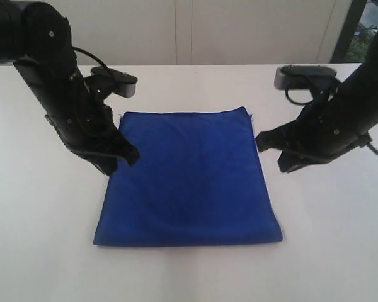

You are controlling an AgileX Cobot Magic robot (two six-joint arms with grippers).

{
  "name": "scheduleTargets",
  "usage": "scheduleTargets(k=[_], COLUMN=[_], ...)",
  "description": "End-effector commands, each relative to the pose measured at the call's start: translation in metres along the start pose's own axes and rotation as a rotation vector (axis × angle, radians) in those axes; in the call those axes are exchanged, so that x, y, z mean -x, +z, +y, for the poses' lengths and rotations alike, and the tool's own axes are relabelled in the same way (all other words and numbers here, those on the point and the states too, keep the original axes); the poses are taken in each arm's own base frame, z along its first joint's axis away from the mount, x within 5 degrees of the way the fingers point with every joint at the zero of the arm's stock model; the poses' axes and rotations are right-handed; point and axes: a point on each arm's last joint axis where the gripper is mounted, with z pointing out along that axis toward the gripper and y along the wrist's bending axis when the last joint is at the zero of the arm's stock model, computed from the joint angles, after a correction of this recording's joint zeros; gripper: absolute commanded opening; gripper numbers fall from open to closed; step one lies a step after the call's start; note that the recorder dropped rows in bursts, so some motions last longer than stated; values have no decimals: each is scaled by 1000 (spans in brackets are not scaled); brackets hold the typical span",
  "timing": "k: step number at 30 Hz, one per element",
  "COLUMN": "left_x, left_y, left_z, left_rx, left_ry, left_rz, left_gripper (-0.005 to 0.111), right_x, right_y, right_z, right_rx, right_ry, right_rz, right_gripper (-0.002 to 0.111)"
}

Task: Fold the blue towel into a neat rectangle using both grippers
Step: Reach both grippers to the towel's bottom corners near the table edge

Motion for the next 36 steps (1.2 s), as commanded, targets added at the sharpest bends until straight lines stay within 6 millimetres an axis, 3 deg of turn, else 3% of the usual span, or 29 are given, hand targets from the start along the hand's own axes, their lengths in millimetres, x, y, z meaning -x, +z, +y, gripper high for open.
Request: scheduleTargets(k=[1, 5, 9, 18, 30, 33, 36], left_x=[-25, -39, -48, -68, -74, -74, -65], left_y=[30, 53, 63, 90, 96, 96, 87], left_z=[-27, -25, -23, -21, -20, -20, -22], left_rx=[-57, -27, -13, -15, -15, -15, -22], left_ry=[-10, -23, -28, -42, -46, -46, -40], left_rz=[4, -55, -72, 45, 73, 77, 60], left_gripper=[0, 0, 0, 0, 0, 0, 0], right_x=[-26, -37, -38, -43, -51, -51, -44], right_y=[26, 46, 66, 78, 99, 98, 80], right_z=[15, 25, 30, 26, 19, 19, 23], right_rx=[33, 54, 45, 22, -14, -13, -3], right_ry=[-1, 14, -2, -26, -59, -59, -71], right_rz=[47, 57, 83, 142, 240, 240, 160], right_gripper=[0, 0, 0, 0, 0, 0, 0])
